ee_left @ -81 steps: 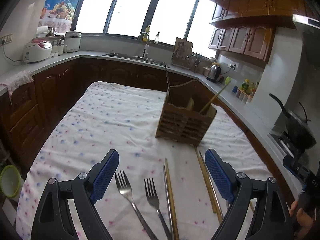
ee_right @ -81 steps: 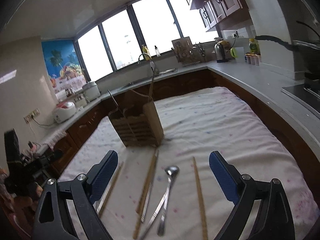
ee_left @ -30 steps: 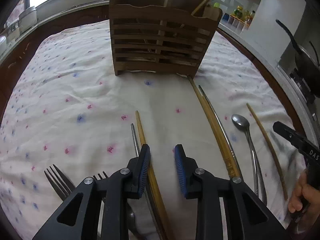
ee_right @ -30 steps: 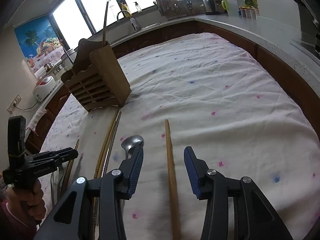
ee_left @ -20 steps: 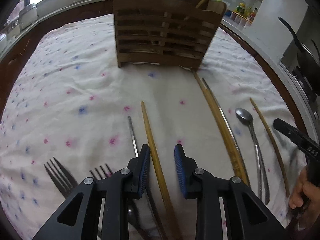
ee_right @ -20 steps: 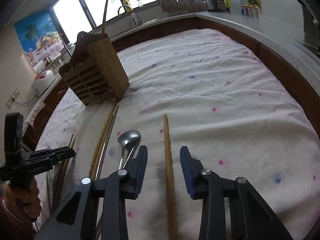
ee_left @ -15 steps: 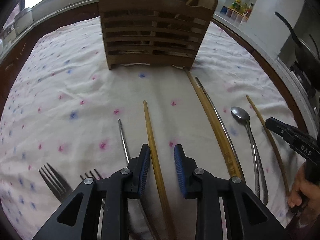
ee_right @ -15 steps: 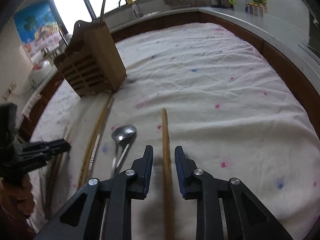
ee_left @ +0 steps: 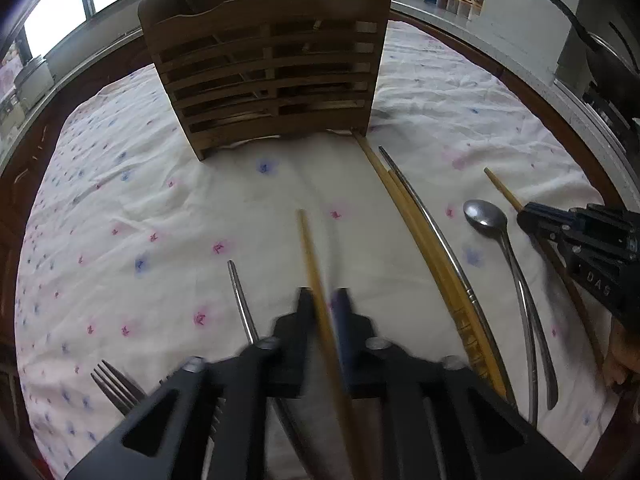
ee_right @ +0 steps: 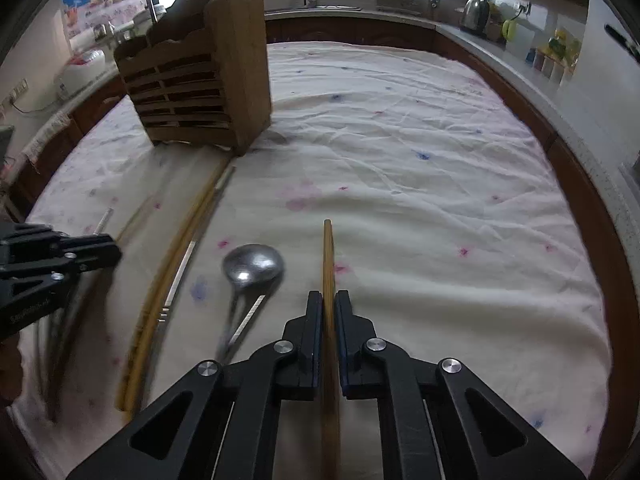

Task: Organize utensils
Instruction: 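Close left tool on a wooden chopstick while right tool grasps another wooden chopstick, then lift both wooden chopsticks and carry them over the holder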

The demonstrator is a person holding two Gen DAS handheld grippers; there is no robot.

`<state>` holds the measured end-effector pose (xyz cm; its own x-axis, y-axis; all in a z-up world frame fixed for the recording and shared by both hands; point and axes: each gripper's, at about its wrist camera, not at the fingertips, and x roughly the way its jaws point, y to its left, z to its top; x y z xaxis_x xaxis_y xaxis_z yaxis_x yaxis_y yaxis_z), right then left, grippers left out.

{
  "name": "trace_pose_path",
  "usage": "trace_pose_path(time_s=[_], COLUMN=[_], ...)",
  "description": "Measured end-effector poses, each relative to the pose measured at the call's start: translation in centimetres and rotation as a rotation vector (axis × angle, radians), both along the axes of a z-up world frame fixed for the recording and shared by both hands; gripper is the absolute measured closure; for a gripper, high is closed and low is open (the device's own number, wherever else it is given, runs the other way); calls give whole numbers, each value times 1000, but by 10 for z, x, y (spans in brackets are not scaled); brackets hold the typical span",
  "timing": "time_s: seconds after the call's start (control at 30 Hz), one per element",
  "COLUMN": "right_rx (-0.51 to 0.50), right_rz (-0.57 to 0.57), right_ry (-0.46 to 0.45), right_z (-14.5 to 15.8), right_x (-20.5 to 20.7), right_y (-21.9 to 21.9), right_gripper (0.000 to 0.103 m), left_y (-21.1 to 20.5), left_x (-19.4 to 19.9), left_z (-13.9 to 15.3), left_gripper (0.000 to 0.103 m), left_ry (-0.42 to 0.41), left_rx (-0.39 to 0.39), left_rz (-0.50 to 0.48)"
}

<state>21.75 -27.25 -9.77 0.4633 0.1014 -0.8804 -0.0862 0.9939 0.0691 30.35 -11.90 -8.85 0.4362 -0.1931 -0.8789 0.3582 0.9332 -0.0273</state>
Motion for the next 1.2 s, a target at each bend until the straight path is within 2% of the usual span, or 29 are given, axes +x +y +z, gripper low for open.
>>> trace_pose_path(time_s=[0.17,0.33,0.63,0.97,1.2], right_rx=[95,171,204,220,221], right_rz=[-28,-60,-51,-38,-21], right_ry=[-50,-132,-253,-361,-412], right_z=[26,62,113,151,168], right_x=[-15,-35,-59,-77,-77], right_y=[-8,-17,-7,5,14], right_gripper=[97,97,97,97,97], left_y=[10,29,73,108,119], left_x=[-9,-32,-83,-123,-134], left_z=[9,42,93,123,135], left_gripper=[98,99,99,99,99], left_ry=[-12,-62,-175,-250,-305], left_rx=[-54,-181,-330,-408,-431], left_rz=[22,36,39,50,63])
